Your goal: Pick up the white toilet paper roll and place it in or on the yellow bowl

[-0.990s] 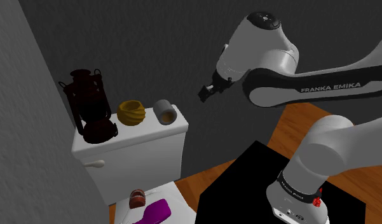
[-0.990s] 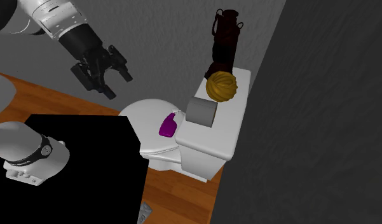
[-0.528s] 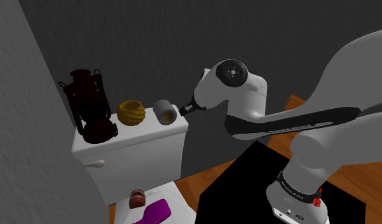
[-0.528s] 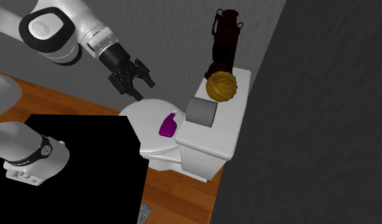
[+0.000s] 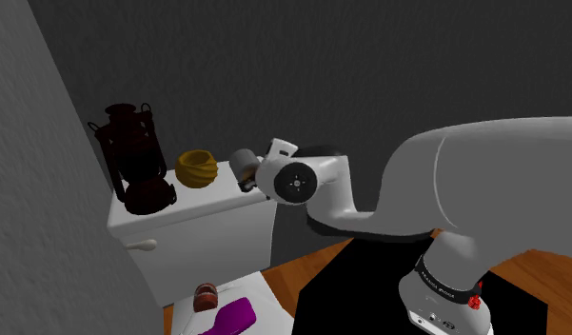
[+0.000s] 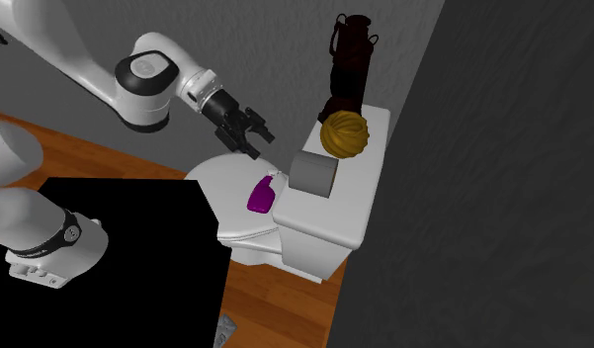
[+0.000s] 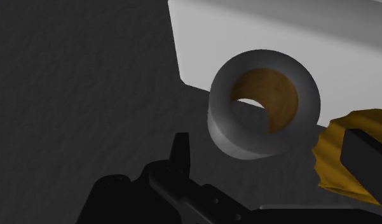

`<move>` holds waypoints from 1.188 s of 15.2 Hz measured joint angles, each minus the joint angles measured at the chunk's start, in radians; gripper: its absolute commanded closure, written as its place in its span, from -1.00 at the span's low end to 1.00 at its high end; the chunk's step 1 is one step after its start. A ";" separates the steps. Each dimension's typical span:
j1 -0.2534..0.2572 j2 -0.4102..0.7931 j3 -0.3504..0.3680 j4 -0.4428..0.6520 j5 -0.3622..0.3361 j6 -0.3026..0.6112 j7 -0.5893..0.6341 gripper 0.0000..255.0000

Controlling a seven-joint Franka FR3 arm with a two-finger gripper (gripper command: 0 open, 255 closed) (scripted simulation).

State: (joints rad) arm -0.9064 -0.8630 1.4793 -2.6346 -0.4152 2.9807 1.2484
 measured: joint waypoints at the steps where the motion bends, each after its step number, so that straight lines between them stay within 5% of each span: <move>1: -0.053 -0.045 0.060 0.027 0.006 0.019 0.037 -1.00; 2: -0.117 -0.093 0.123 0.067 0.013 0.035 0.072 -1.00; 6: -0.240 -0.270 0.261 0.184 0.051 0.051 0.182 -1.00; 13: -0.366 -0.338 0.312 0.258 0.058 0.107 0.204 -1.00; 18: -0.392 -0.347 0.320 0.273 0.058 0.118 0.206 -1.00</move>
State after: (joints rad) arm -1.2980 -1.2101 1.7997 -2.3619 -0.3568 3.0985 1.4542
